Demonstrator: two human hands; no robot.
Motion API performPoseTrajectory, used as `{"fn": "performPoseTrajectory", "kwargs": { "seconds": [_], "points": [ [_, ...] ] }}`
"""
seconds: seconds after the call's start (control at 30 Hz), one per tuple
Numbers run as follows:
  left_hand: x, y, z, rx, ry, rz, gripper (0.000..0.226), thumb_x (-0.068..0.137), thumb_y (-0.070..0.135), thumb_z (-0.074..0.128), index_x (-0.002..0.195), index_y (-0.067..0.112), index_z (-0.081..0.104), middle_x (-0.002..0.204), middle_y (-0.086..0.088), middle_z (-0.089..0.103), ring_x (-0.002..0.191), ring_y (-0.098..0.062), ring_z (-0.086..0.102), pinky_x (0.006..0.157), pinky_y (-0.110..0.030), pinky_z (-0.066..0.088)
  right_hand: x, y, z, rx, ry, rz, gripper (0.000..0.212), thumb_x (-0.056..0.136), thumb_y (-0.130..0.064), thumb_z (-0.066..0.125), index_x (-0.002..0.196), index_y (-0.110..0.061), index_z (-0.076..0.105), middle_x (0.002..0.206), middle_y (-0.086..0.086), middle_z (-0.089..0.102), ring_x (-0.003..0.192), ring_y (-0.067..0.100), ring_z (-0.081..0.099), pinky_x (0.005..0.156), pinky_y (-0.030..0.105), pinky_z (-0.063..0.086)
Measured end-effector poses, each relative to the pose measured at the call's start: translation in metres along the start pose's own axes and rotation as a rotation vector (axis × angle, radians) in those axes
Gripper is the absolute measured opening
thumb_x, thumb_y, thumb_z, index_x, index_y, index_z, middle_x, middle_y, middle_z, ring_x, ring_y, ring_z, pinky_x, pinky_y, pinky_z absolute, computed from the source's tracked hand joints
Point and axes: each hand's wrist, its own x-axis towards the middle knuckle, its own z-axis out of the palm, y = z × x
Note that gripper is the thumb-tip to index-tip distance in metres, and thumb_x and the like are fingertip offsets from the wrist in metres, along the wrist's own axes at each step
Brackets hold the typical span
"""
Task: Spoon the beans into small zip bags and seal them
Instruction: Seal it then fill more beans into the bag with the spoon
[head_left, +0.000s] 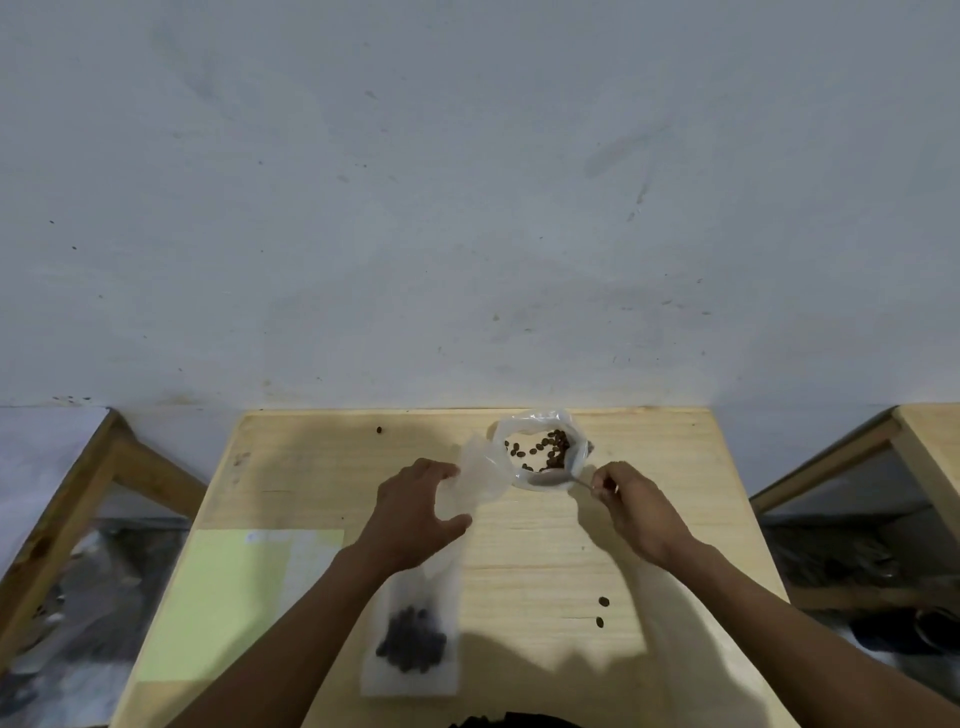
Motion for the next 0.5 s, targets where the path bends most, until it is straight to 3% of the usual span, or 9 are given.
{"fn": "performPoseTrajectory", "kwargs": {
  "seconds": [0.1, 0.23, 0.33, 0.43, 0.5],
  "points": [
    [0.01, 0.002, 0.006, 0.025, -0.057, 0.088, 0.059, 0.076, 0.051, 0.068, 0.127, 0.027, 0.05, 0.132, 0.011, 0.051, 0.117, -0.012, 0.05, 0.104, -0.034, 0.036, 0.014, -0.005, -0.015, 0.03, 0.095, -0.046, 0.028, 0.087, 0.0, 0.052, 0.096, -0.026, 0.053, 0.093, -0.005, 0.05, 0.074, 0.007, 0.052, 0.066, 0.023, 0.038],
    [0.025, 0.013, 0.017, 0.044, -0.113, 0.239, 0.056, 0.074, 0.046, 0.069, 0.124, 0.025, 0.052, 0.14, 0.013, 0.049, 0.126, -0.012, 0.048, 0.105, -0.033, 0.036, 0.031, -0.018, -0.025, -0.118, 0.044, 0.033, 0.037, 0.08, 0.004, 0.047, 0.106, -0.019, 0.059, 0.098, -0.001, 0.054, 0.083, 0.019, 0.054, 0.073, 0.032, 0.043],
    [0.037, 0.018, 0.025, 0.063, -0.184, 0.292, 0.058, 0.077, 0.043, 0.068, 0.128, 0.024, 0.05, 0.152, 0.013, 0.036, 0.135, -0.012, 0.04, 0.107, -0.034, 0.035, 0.036, -0.023, -0.022, -0.129, 0.07, 0.04, 0.027, 0.084, -0.001, 0.049, 0.1, -0.02, 0.06, 0.092, -0.002, 0.064, 0.082, 0.022, 0.06, 0.072, 0.034, 0.05],
    [0.045, 0.019, 0.031, 0.034, -0.225, 0.31, 0.06, 0.076, 0.043, 0.066, 0.13, 0.023, 0.049, 0.154, 0.01, 0.033, 0.135, -0.015, 0.042, 0.105, -0.034, 0.038, 0.037, -0.022, -0.013, 0.211, 0.154, 0.104, 0.013, 0.088, -0.005, 0.059, 0.088, -0.018, 0.061, 0.081, 0.003, 0.068, 0.075, 0.022, 0.064, 0.068, 0.028, 0.051],
    [0.047, 0.018, 0.036, 0.0, -0.236, 0.311, 0.06, 0.077, 0.04, 0.068, 0.131, 0.022, 0.049, 0.153, 0.006, 0.035, 0.135, -0.016, 0.042, 0.104, -0.032, 0.039, 0.035, -0.022, -0.006, 0.544, 0.217, 0.17, 0.013, 0.086, -0.005, 0.067, 0.088, -0.018, 0.065, 0.079, 0.007, 0.068, 0.076, 0.02, 0.065, 0.076, 0.032, 0.054]
  ]
}}
